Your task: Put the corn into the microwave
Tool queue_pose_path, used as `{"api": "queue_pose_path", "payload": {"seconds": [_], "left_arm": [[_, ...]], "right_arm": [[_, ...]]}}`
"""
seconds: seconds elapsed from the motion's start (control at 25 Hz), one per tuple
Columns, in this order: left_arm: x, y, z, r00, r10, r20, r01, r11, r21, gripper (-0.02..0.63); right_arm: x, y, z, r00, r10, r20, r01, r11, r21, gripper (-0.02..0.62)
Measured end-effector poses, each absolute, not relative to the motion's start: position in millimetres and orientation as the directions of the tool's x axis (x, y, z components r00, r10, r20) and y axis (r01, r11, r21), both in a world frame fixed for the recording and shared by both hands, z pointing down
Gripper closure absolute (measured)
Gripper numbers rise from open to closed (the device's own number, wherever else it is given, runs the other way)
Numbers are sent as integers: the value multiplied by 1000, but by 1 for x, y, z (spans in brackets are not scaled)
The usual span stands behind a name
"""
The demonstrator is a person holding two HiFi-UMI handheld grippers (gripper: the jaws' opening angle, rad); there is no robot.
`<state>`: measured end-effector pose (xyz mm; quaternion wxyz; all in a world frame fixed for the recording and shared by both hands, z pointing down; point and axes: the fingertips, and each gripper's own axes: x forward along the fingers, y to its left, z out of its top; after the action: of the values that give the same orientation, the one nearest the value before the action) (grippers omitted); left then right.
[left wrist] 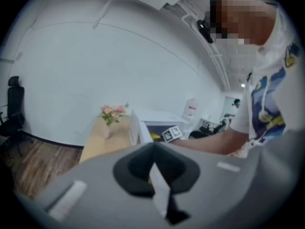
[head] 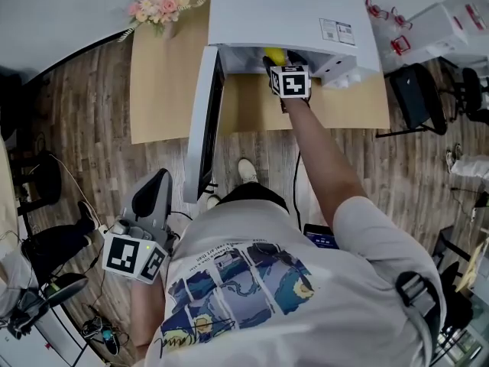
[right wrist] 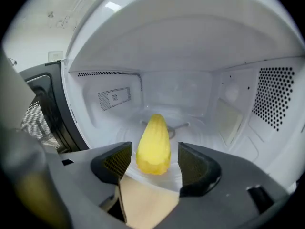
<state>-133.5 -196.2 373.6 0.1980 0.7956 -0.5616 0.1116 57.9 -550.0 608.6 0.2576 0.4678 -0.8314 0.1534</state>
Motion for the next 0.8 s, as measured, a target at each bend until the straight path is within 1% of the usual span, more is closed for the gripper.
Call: {"api": "queue_pose_path", "payload": {"seconds": [0.36,0.72,0.76,0.8], "left_arm": [[-133,-173,373,411,-840,355,-910,-359,207,597],[-140,-138,372,463,-829,315,-885,-412,217,597],[-142,-133,373,466,-828,311,-883,-415,220,598],[-145,-128,374,470,-827,309,-881,-418,222,597]], "right_arm": [[75,-491,589,-427,-707,563,-867,497,-33,328],[83,-400,567,-471,-688,552,-850,521,-77,330],[82,-389,564,-479,-684,550,-847,525,-85,332],[82,-377,561,-485,-682,548,-844,530,-87,355]]}}
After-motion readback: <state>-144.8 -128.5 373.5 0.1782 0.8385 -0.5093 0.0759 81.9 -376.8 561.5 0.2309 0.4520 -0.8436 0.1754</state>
